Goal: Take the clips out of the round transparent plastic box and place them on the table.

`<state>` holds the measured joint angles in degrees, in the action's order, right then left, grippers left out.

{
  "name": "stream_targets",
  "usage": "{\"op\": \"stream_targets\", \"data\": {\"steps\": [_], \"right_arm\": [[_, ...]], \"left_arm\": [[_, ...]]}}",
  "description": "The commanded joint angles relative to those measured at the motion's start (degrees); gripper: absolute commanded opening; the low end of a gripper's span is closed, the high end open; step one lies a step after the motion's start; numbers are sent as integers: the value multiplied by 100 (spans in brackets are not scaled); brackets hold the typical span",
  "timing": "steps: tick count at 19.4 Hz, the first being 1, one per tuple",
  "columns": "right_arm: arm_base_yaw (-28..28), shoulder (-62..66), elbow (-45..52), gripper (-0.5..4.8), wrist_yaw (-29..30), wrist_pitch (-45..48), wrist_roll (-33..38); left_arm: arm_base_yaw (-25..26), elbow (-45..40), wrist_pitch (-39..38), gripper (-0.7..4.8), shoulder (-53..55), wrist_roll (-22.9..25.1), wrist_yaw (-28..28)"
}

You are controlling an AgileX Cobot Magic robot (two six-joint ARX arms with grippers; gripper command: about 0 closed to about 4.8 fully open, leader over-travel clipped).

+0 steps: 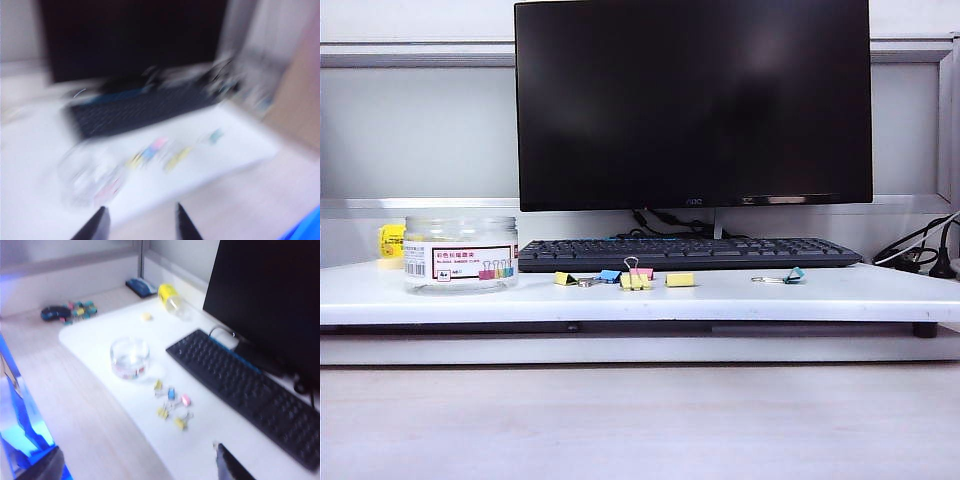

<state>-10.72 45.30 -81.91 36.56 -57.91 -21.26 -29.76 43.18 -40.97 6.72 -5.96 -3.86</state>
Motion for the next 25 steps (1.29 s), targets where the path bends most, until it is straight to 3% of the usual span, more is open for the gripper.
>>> {"op": "stream_targets", "data": {"steps": [1, 5, 9, 12, 14, 17, 25], "right_arm": [[-2, -750, 728, 396, -470, 382, 44], [0, -1534, 1818, 396, -1093, 743, 398], [-2, -1939, 3038, 395, -903, 1512, 1220], [-2, -2208, 3934, 376, -901, 2271, 1235], [-7, -2433, 4511, 358, -966, 2918, 1331], [-7, -2474, 4771, 358, -988, 3298, 1453], [-15, -2455, 5731, 358, -966, 4284, 2852]], "left_arm": [[2, -660, 1178, 179, 4, -164, -109], [2, -1633, 1926, 178, 7, -667, -85], [2, -2328, 2341, 178, 2, -525, 527], [2, -2579, 2437, 179, 0, -136, 529], [0, -2662, 2428, 179, 0, -133, 520], [0, -2905, 2437, 179, 0, -140, 560], [0, -3453, 2535, 179, -7, -127, 667]]}}
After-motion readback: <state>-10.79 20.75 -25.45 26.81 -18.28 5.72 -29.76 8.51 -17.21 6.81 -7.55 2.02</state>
